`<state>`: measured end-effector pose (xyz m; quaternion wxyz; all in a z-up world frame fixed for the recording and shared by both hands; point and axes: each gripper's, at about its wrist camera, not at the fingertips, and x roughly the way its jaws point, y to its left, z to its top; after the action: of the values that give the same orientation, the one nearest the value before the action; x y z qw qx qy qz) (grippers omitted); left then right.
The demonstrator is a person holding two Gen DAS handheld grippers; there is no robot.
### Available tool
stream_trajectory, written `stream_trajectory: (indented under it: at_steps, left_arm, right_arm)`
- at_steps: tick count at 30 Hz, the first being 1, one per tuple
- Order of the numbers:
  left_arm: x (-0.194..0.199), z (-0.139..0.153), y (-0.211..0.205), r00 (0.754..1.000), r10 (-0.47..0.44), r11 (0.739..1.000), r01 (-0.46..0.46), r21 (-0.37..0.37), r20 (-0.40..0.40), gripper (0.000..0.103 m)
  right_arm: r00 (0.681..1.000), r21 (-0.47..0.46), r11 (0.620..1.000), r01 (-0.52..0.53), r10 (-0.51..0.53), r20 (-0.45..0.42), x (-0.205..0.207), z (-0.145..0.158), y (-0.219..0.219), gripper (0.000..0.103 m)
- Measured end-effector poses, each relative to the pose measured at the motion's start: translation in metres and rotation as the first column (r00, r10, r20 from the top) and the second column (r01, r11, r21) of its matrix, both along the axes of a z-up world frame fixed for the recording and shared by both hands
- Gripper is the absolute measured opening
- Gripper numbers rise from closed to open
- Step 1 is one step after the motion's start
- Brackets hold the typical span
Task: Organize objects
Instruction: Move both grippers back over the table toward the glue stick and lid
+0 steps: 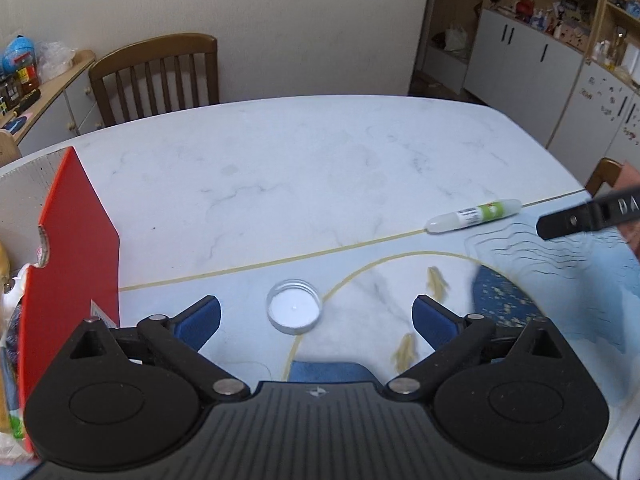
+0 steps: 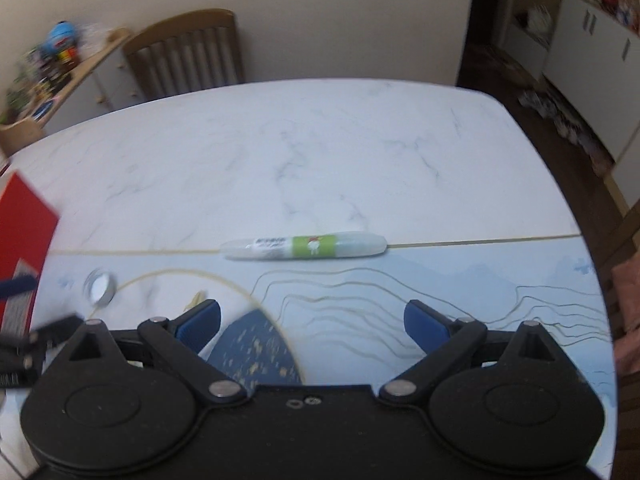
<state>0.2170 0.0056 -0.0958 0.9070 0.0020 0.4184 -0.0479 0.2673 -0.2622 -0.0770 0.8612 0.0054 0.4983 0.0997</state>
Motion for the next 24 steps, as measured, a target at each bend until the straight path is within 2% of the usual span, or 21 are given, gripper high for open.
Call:
stream_trajectory:
  at_steps: [7,14,19,24]
  left_arm:
    - [0.014,-0.015,0.002,1.0,0.011,1.0,-0.011,0.011,0.02,0.103]
    - [0.024,-0.031,0.002,1.0,0.009,1.0,-0.009,0.009,0.003,0.103]
    - [0.027,-0.038,0.002,1.0,0.002,1.0,-0.003,0.014,0.004,0.103]
    - [0.028,-0.042,-0.002,1.0,-0.003,0.999,0.002,0.045,0.025,0.102]
  right_arm:
    - [0.994,0.009,0.996,0.094,-0.094,-0.063,0.039,-0.023,0.006,0.098]
    - [0.974,0.004,0.981,0.196,-0.195,-0.117,0.067,-0.037,0.015,0.098]
    - [0.971,-0.012,0.979,0.203,-0.202,-0.129,0.078,-0.043,0.024,0.095]
    - [0.967,-0.027,0.978,0.208,-0.21,-0.143,0.086,-0.048,0.028,0.086]
